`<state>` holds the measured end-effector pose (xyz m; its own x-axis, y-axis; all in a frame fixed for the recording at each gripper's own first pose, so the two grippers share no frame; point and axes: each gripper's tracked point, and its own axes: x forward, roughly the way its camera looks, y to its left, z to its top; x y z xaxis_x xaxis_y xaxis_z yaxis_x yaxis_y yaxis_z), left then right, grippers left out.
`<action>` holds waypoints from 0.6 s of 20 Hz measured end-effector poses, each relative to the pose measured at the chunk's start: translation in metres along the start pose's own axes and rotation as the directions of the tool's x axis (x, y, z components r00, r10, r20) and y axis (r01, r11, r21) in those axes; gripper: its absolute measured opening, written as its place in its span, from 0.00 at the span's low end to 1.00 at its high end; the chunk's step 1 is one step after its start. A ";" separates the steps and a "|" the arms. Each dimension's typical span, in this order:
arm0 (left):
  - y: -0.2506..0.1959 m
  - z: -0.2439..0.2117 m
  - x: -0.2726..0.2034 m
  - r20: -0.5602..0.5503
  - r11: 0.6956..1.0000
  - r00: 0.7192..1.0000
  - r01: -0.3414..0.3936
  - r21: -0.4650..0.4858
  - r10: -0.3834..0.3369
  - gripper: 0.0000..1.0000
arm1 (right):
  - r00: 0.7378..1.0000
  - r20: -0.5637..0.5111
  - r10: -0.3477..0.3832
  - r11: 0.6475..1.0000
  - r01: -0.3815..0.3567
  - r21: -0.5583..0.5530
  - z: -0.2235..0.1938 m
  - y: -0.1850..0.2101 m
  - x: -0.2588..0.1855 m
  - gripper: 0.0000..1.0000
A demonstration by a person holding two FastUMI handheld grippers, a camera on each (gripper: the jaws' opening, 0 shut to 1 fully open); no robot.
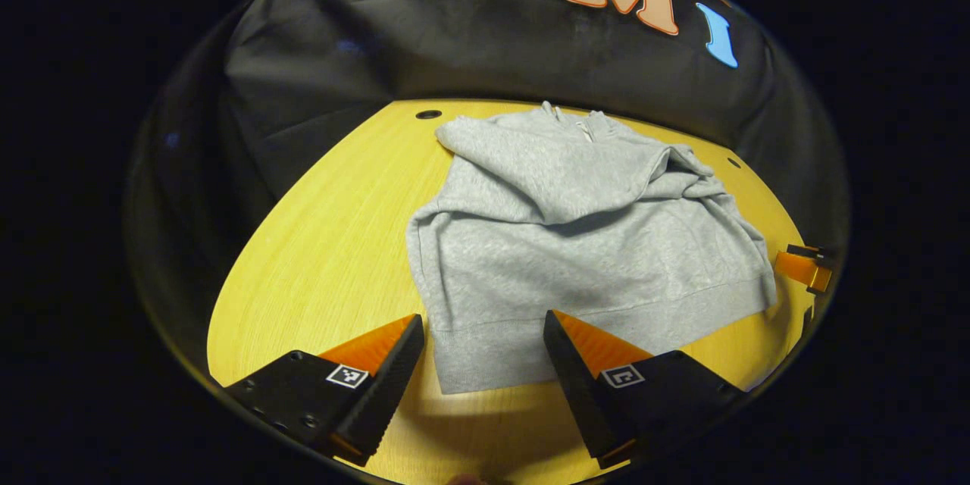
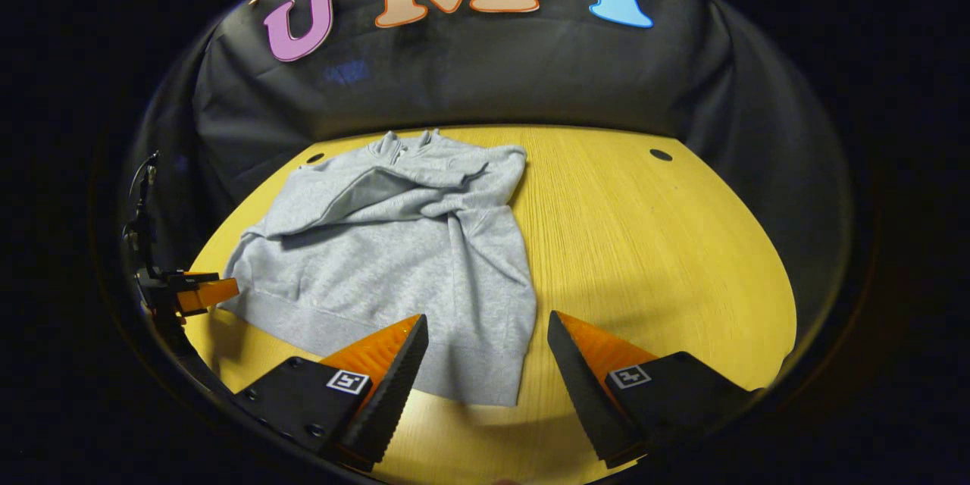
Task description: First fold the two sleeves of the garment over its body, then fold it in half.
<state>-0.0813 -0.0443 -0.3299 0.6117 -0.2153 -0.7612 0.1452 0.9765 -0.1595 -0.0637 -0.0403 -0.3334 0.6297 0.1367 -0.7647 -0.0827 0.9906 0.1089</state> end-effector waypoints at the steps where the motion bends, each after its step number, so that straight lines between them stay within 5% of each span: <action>1: -0.001 -0.002 0.000 -0.015 1.000 1.000 0.004 0.005 -0.004 0.95 | 1.000 -0.023 -0.002 1.000 0.002 -0.005 -0.007 0.001 0.003 0.99; 10: -0.004 0.000 0.005 0.022 1.000 1.000 0.008 0.003 -0.008 0.93 | 0.993 -0.119 0.016 0.998 -0.024 -0.060 -0.038 0.008 0.011 0.99; 12: -0.011 0.000 0.005 0.006 0.998 0.999 0.052 0.024 -0.052 0.84 | 0.989 -0.144 0.036 0.997 -0.045 -0.056 -0.038 0.014 0.013 0.89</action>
<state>-0.0797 -0.0567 -0.3322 0.6084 -0.2658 -0.7478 0.1955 0.9634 -0.1834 -0.0858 -0.0244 -0.3660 0.5086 0.1720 -0.8437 -0.1545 0.9822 0.1072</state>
